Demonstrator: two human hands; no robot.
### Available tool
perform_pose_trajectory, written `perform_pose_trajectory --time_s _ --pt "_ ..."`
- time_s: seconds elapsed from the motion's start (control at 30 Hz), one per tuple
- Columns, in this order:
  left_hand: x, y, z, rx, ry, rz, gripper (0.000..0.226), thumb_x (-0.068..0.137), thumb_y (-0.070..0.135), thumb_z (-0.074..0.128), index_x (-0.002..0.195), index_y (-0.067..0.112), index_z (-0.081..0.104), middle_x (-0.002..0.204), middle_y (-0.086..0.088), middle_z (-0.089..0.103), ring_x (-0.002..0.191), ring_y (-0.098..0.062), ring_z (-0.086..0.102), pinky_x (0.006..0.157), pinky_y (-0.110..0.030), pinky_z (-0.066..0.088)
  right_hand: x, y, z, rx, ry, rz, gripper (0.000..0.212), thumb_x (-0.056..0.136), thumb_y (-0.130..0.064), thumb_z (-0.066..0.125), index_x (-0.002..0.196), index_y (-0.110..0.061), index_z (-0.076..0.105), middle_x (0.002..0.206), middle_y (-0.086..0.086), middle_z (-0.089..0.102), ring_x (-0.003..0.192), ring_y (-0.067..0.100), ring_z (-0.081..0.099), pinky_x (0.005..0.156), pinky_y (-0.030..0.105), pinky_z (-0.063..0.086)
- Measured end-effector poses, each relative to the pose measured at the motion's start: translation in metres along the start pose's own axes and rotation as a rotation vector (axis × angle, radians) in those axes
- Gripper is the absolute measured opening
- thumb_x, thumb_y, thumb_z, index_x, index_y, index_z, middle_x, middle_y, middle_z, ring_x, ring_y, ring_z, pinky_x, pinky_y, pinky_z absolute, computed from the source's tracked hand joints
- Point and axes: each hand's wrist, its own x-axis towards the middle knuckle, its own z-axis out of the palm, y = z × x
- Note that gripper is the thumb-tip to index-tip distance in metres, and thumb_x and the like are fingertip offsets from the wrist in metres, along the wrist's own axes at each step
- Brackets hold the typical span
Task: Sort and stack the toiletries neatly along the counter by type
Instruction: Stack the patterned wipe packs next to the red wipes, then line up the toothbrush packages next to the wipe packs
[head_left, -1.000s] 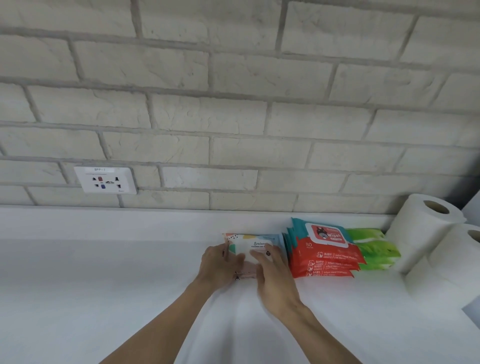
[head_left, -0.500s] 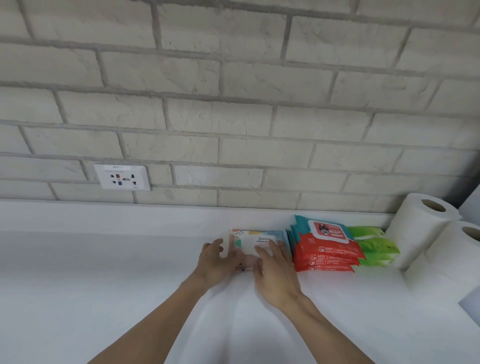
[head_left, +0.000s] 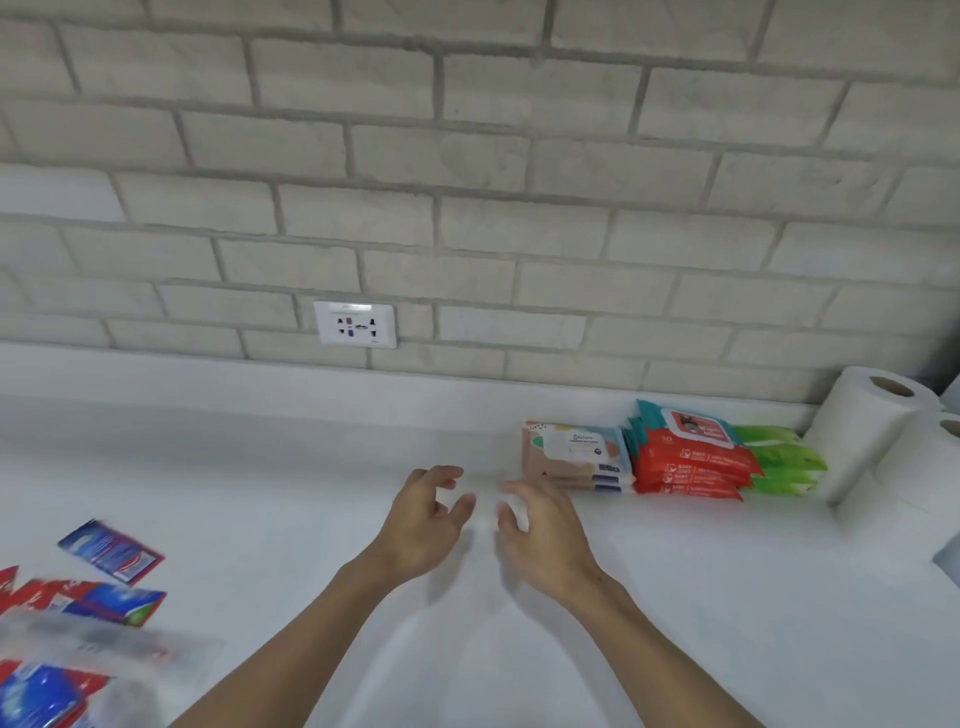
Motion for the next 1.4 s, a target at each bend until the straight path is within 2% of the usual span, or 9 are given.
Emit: perform_pose_trajectory --time_s 0.13,0.3,0.63,0.73,0.9,1.03,1.2,1.3,1.4 --pt "-0.037 -0.015 -0.037 -0.009 0.030 0.020 0.031 0.090 0.034 0.062 0.121 0.029 0.058 0.115 0.010 0.051 0.092 -0.012 0.061 0.078 -0.021 0.051 -0.020 -0.041 0.019 0.095 -0.038 -0.023 0.028 0.097 -0.028 0.052 0.124 -0.025 0.061 0.129 -0.009 0.054 0.125 0.010 0.044 0.095 0.013 0.030" --pt "-0.078 -0.049 -0.088 0.011 0.087 0.003 0.025 0.089 0.029 0.064 0.114 0.032 0.061 0.113 0.013 0.055 0.093 -0.010 0.061 0.081 -0.021 0.052 -0.045 -0.091 0.057 0.167 -0.162 -0.040 0.026 0.096 -0.029 0.052 0.120 -0.029 0.063 0.128 -0.010 0.055 0.123 0.008 0.047 0.103 0.021 0.036" --pt "-0.131 -0.109 -0.185 0.109 0.155 -0.144 0.025 0.091 0.023 0.063 0.115 0.029 0.062 0.115 0.014 0.060 0.096 -0.005 0.060 0.070 -0.012 0.049 -0.074 -0.172 0.134 0.154 -0.388 -0.164 0.027 0.094 -0.035 0.052 0.119 -0.032 0.062 0.125 -0.009 0.058 0.119 0.011 0.051 0.102 0.027 0.041" --pt "-0.146 -0.126 -0.207 0.078 0.179 -0.211 0.020 0.093 0.019 0.060 0.110 0.027 0.064 0.109 0.015 0.062 0.093 -0.006 0.060 0.067 -0.011 0.047 -0.076 -0.194 0.154 0.123 -0.421 -0.175 0.037 0.093 -0.038 0.054 0.129 -0.029 0.055 0.132 -0.006 0.053 0.123 0.014 0.048 0.105 0.028 0.039" --pt "-0.161 -0.149 -0.235 0.058 0.290 -0.351 0.012 0.093 0.017 0.059 0.101 0.020 0.067 0.099 0.004 0.066 0.081 -0.012 0.065 0.058 -0.018 0.054 -0.078 -0.223 0.181 0.032 -0.494 -0.177 0.057 0.093 -0.040 0.056 0.144 -0.024 0.037 0.143 0.000 0.043 0.131 0.021 0.038 0.108 0.035 0.036" --pt "-0.162 -0.157 -0.247 -0.025 0.289 -0.467 0.009 0.092 0.019 0.060 0.099 0.016 0.066 0.081 -0.005 0.071 0.066 -0.019 0.071 0.054 -0.021 0.055 -0.074 -0.235 0.193 -0.045 -0.490 -0.172 0.054 0.094 -0.034 0.058 0.143 -0.022 0.040 0.135 0.003 0.049 0.123 0.023 0.042 0.101 0.036 0.041" --pt "-0.159 -0.162 -0.254 -0.090 0.223 -0.538 0.011 0.093 0.020 0.060 0.097 0.013 0.068 0.074 -0.005 0.073 0.060 -0.018 0.071 0.054 -0.023 0.056 -0.071 -0.238 0.198 -0.058 -0.489 -0.093 0.049 0.092 -0.032 0.061 0.138 -0.020 0.047 0.130 0.005 0.055 0.117 0.024 0.051 0.098 0.036 0.046" --pt "-0.157 -0.163 -0.254 -0.078 0.195 -0.528 0.016 0.095 0.021 0.057 0.094 0.010 0.068 0.067 -0.006 0.072 0.055 -0.016 0.068 0.052 -0.022 0.055 -0.069 -0.237 0.195 -0.034 -0.509 -0.076 0.039 0.091 -0.026 0.062 0.128 -0.014 0.056 0.125 0.004 0.060 0.112 0.022 0.056 0.089 0.029 0.047" --pt "-0.152 -0.164 -0.253 -0.070 0.163 -0.507 0.020 0.095 0.024 0.056 0.096 0.008 0.069 0.067 -0.007 0.071 0.052 -0.015 0.065 0.053 -0.023 0.054 -0.069 -0.236 0.194 0.016 -0.486 -0.014 0.025 0.089 -0.024 0.063 0.110 -0.012 0.066 0.113 0.005 0.065 0.101 0.020 0.059 0.083 0.029 0.052"
